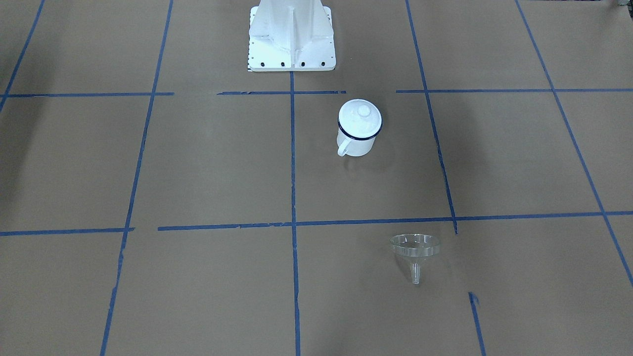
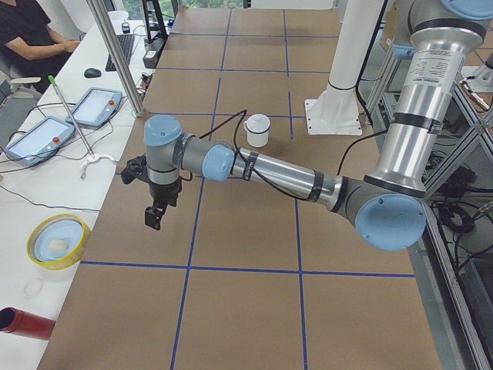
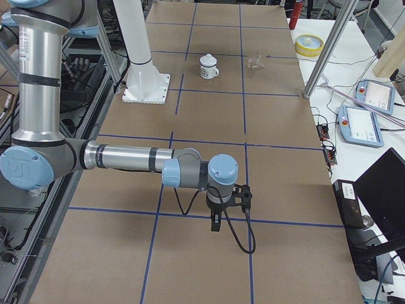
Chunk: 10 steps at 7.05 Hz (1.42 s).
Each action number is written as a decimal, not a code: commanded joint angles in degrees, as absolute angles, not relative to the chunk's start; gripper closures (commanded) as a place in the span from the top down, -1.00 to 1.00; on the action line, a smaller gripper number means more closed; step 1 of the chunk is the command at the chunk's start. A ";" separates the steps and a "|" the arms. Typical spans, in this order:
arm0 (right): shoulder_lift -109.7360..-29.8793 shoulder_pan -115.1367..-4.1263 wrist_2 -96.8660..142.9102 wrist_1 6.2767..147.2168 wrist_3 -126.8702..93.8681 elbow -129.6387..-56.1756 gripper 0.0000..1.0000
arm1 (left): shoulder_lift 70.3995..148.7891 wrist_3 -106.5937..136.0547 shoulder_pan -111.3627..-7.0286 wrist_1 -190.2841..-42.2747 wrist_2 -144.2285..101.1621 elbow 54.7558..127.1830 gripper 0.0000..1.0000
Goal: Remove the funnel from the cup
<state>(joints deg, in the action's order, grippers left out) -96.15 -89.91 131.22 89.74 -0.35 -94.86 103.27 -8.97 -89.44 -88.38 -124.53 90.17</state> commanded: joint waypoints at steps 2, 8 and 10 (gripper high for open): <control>-96.15 -89.91 131.22 89.74 -0.35 -94.83 1.00 | 93.41 -15.82 -93.60 -86.72 -134.16 87.27 1.00; -96.15 -89.91 131.22 89.74 -0.35 -94.92 1.00 | 90.97 -12.05 -93.52 -89.91 -135.70 88.24 1.00; -96.15 -89.91 131.22 89.74 -0.35 -94.92 1.00 | 90.97 -12.04 -93.52 -89.91 -135.62 88.33 1.00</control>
